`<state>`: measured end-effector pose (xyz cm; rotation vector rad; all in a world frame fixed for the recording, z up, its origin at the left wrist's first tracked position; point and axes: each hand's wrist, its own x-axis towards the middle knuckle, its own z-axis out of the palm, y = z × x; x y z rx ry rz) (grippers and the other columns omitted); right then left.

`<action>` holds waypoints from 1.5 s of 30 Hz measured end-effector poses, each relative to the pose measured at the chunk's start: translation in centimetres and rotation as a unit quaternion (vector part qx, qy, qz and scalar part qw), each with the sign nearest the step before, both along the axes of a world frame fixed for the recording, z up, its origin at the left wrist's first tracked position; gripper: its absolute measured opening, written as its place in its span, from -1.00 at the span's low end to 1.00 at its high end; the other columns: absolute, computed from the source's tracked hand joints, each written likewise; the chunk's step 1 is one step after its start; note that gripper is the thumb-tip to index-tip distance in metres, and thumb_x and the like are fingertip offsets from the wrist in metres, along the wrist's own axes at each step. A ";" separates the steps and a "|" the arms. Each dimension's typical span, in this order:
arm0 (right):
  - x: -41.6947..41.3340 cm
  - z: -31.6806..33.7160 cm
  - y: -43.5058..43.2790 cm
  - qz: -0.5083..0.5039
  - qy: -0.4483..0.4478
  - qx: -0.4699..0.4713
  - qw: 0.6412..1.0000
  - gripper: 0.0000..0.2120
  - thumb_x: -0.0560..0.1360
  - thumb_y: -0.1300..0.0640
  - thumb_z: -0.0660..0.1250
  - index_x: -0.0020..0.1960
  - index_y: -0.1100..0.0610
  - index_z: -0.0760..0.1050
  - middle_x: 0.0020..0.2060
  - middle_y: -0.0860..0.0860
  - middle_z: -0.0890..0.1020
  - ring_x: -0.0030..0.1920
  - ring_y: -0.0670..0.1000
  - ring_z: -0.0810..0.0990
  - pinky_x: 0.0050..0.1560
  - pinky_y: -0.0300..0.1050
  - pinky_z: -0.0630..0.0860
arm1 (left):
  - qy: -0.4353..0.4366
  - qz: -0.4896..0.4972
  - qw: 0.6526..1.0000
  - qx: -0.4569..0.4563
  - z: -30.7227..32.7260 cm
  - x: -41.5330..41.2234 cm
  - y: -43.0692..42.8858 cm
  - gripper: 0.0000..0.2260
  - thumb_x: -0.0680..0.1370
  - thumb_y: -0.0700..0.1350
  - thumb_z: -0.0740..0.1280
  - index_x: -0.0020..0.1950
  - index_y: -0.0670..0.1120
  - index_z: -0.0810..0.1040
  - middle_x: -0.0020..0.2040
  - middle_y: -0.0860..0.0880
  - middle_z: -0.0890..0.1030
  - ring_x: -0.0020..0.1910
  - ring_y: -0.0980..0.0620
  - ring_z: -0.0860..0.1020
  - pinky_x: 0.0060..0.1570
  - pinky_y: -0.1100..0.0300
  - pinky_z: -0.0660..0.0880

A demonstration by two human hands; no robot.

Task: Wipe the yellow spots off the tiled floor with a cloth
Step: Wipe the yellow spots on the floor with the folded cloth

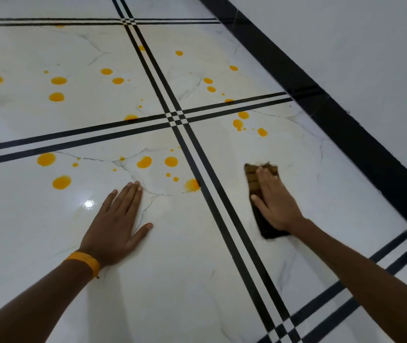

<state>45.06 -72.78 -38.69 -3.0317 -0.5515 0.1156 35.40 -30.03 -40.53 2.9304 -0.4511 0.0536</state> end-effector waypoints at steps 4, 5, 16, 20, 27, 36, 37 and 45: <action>4.5 -0.1 6.2 -0.231 -0.016 0.029 0.972 -0.14 0.55 -0.26 -0.25 0.61 0.34 0.04 0.59 0.26 0.17 0.60 0.21 0.12 0.60 0.14 0.03 | -0.005 0.004 1.000 0.002 -0.2 0.0 0.1 -0.26 0.62 0.28 -0.02 0.62 -0.19 0.00 0.63 -0.14 0.04 0.62 -0.03 -0.02 0.57 -0.07 0.02; 4.0 -0.3 8.2 -0.225 -0.012 0.043 0.973 -0.15 0.55 -0.25 -0.25 0.60 0.35 0.03 0.59 0.27 0.16 0.60 0.22 0.12 0.60 0.14 0.02 | -0.002 0.005 1.000 0.002 -0.1 0.0 0.1 -0.26 0.62 0.28 -0.02 0.62 -0.19 0.00 0.63 -0.14 0.04 0.62 -0.03 -0.03 0.57 -0.06 0.01; -0.8 -1.4 14.6 -0.113 -0.023 0.044 0.992 -0.24 0.60 -0.20 -0.20 0.63 0.28 0.00 0.63 0.19 0.08 0.63 0.14 0.04 0.62 0.07 -0.06 | 0.009 0.014 1.000 0.003 0.1 -0.2 0.3 -0.26 0.62 0.29 -0.01 0.63 -0.19 0.00 0.64 -0.13 0.02 0.62 -0.02 -0.04 0.57 -0.06 0.05; -6.1 -1.1 15.1 0.062 0.009 0.045 0.997 -0.32 0.66 -0.16 -0.11 0.64 0.23 -0.05 0.64 0.10 0.00 0.64 0.05 -0.07 0.63 0.05 -0.06 | 0.008 0.018 1.000 0.001 0.2 -0.2 0.1 -0.25 0.61 0.30 -0.04 0.63 -0.19 -0.02 0.64 -0.13 0.01 0.62 -0.03 -0.04 0.58 -0.06 0.04; 0.3 -0.5 13.9 -0.091 -0.003 0.031 0.995 -0.23 0.59 -0.23 -0.23 0.64 0.24 -0.04 0.63 0.16 0.07 0.64 0.10 0.00 0.62 0.04 -0.09 | 0.007 0.014 1.000 0.000 0.2 -0.3 0.1 -0.26 0.62 0.27 -0.03 0.62 -0.22 0.01 0.63 -0.16 0.05 0.62 -0.06 -0.01 0.57 -0.09 0.05; -7.6 -0.8 16.1 0.032 0.010 0.064 0.997 -0.28 0.64 -0.22 -0.10 0.65 0.21 -0.05 0.64 0.09 0.01 0.64 0.05 -0.05 0.62 0.04 -0.08 | 0.020 0.021 1.000 -0.001 -0.3 -0.2 0.2 -0.22 0.60 0.32 -0.10 0.62 -0.21 -0.06 0.64 -0.17 -0.01 0.62 -0.06 -0.07 0.58 -0.08 0.02; -6.4 -0.9 15.2 0.014 -0.001 0.056 0.998 -0.26 0.64 -0.23 -0.11 0.64 0.22 -0.05 0.64 0.11 0.03 0.64 0.06 -0.03 0.62 0.06 -0.05 | 0.021 0.022 1.000 -0.003 -0.3 -0.2 0.2 -0.22 0.60 0.32 -0.10 0.62 -0.22 -0.06 0.64 -0.17 -0.01 0.62 -0.06 -0.06 0.57 -0.08 0.02; -3.8 -1.1 19.4 -0.081 -0.004 0.055 0.995 -0.25 0.63 -0.21 -0.16 0.62 0.31 0.01 0.61 0.22 0.11 0.63 0.16 0.05 0.61 0.10 -0.01 | 0.016 0.019 1.000 -0.001 -0.6 -0.5 0.9 -0.23 0.61 0.31 -0.08 0.63 -0.21 -0.06 0.64 -0.16 -0.01 0.62 -0.05 -0.07 0.58 -0.07 0.02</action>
